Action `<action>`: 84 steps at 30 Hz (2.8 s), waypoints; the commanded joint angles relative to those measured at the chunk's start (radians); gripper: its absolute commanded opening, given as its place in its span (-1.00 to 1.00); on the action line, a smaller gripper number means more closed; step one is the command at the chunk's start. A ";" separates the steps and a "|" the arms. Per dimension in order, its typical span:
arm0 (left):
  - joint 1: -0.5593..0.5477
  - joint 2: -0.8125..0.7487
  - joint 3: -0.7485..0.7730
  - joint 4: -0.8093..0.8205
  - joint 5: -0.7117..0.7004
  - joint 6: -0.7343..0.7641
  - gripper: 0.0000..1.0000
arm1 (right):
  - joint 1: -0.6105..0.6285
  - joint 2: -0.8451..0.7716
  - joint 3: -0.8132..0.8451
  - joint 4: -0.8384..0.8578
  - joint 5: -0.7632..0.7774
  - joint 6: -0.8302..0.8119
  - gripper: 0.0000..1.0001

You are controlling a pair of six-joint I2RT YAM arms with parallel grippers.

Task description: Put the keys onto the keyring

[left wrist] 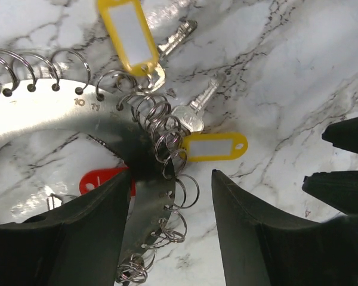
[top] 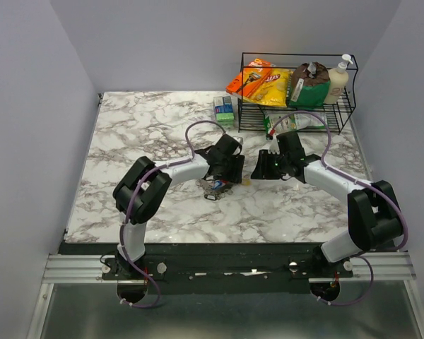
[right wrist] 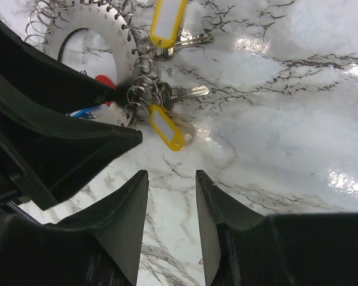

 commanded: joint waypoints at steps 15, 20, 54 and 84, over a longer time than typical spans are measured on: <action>-0.188 -0.108 -0.266 0.024 0.008 0.005 0.30 | -0.008 -0.016 -0.012 -0.010 0.005 -0.010 -0.07; -0.204 -0.149 -0.270 0.030 -0.009 0.010 0.32 | -0.007 -0.017 -0.009 -0.009 -0.002 -0.009 -0.07; 0.280 -0.510 -0.486 0.103 0.250 -0.150 0.52 | 0.016 0.137 0.113 -0.016 -0.120 -0.030 -0.07; 0.292 -0.313 -0.498 0.220 0.315 -0.231 0.43 | 0.055 0.229 0.059 0.027 -0.180 0.004 -0.07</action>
